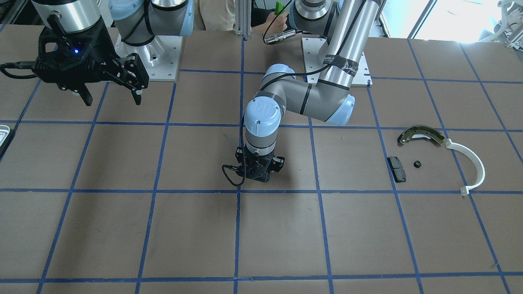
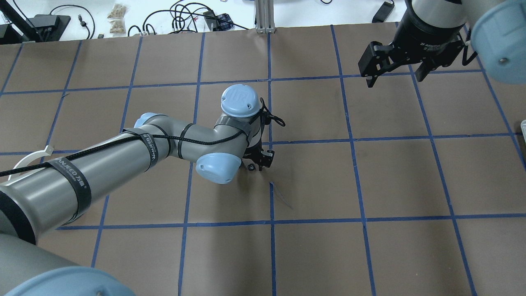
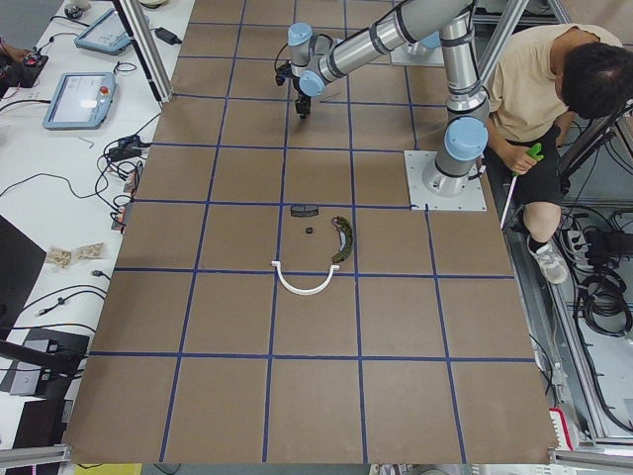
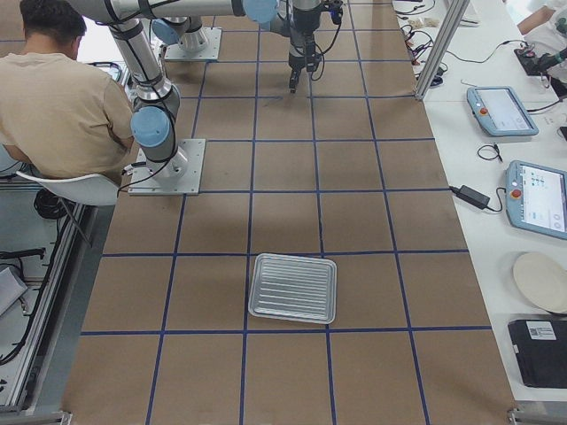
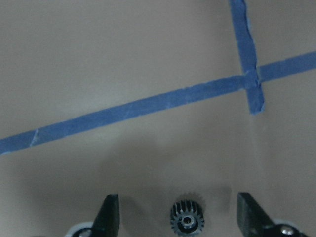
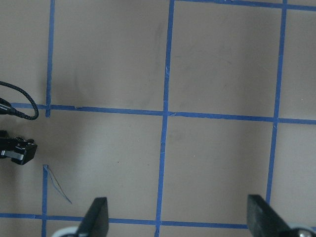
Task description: Place bearing gear from tray to pile
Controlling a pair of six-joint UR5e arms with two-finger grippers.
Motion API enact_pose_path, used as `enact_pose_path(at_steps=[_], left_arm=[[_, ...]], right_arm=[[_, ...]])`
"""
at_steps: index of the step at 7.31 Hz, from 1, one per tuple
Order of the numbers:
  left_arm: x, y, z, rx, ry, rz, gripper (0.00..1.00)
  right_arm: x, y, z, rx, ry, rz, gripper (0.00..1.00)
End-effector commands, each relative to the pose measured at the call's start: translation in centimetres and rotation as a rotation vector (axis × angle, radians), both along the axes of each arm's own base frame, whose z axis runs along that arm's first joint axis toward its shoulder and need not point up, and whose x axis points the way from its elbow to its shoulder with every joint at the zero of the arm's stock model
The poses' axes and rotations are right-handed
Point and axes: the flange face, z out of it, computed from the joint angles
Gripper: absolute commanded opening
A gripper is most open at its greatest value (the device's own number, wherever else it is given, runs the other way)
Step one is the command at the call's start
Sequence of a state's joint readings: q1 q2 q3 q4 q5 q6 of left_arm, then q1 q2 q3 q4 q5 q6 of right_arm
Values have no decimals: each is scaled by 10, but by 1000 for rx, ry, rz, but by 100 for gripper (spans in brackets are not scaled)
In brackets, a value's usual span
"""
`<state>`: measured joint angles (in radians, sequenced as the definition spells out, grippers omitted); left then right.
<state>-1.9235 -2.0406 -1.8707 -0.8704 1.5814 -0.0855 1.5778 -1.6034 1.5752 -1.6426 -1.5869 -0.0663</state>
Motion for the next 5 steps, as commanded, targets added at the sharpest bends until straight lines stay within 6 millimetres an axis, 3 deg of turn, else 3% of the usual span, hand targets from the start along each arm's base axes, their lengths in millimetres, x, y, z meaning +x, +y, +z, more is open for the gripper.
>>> enact_pose_path(at_steps=[1,4,5], left_arm=[[3,11,-6,18,-8,-9,0],[16,-10,20,-26,8,-36,0],[44,-28,33,-11,2,-10,0]], right_arm=[[0,1,-2,3,1,6,100],[1,2,-2,4,-3,10,100],[1,2,-2,4,-3,10,100]])
